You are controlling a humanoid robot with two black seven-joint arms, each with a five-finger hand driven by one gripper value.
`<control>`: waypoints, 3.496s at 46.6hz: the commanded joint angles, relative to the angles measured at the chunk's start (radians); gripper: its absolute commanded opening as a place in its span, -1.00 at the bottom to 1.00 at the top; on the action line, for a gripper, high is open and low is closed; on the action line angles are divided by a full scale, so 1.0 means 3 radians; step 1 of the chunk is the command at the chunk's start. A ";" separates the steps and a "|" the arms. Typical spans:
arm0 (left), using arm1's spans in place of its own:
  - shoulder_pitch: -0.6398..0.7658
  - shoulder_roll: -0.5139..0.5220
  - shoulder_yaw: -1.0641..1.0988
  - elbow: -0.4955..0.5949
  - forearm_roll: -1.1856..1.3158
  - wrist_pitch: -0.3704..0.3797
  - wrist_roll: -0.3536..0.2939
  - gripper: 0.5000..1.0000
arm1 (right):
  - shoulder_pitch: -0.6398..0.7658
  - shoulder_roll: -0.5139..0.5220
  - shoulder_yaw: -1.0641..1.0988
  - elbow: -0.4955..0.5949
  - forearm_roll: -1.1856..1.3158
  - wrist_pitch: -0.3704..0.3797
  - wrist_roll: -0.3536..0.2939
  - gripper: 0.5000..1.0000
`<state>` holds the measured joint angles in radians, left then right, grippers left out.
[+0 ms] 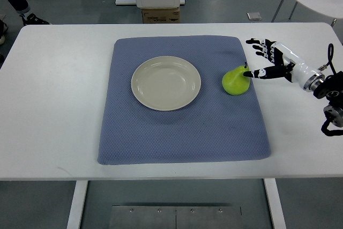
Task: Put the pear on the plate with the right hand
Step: 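Reach the open right hand toward the green pear, then close the right hand fingers around the green pear, then lift the pear with the right hand and carry it over the plate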
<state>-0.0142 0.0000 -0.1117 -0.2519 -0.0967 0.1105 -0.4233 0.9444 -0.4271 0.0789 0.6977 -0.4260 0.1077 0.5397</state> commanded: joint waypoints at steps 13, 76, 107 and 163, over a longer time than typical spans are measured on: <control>0.0001 0.0000 -0.0001 0.0001 0.0000 0.0000 0.0000 1.00 | 0.0043 0.0013 -0.0334 0.0011 -0.0002 -0.0027 0.0057 1.00; 0.0001 0.0000 0.0004 0.0001 0.0000 0.0000 0.0000 1.00 | 0.0263 0.0186 -0.0943 0.0006 -0.0053 -0.0292 0.0047 0.44; 0.0001 0.0000 -0.0001 -0.0004 0.0000 0.0000 0.0000 1.00 | 0.0375 0.0181 -0.1009 -0.0020 -0.0037 -0.0298 0.0123 -1.00; 0.0001 0.0000 0.0004 0.0001 0.0000 0.0000 0.0000 1.00 | 0.0733 0.0784 -0.0882 -0.0628 0.0029 -0.0062 0.0088 -1.00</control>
<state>-0.0138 0.0000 -0.1116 -0.2517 -0.0966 0.1105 -0.4233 1.1611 -0.2157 -0.1851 0.5099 -0.4170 0.0899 0.5666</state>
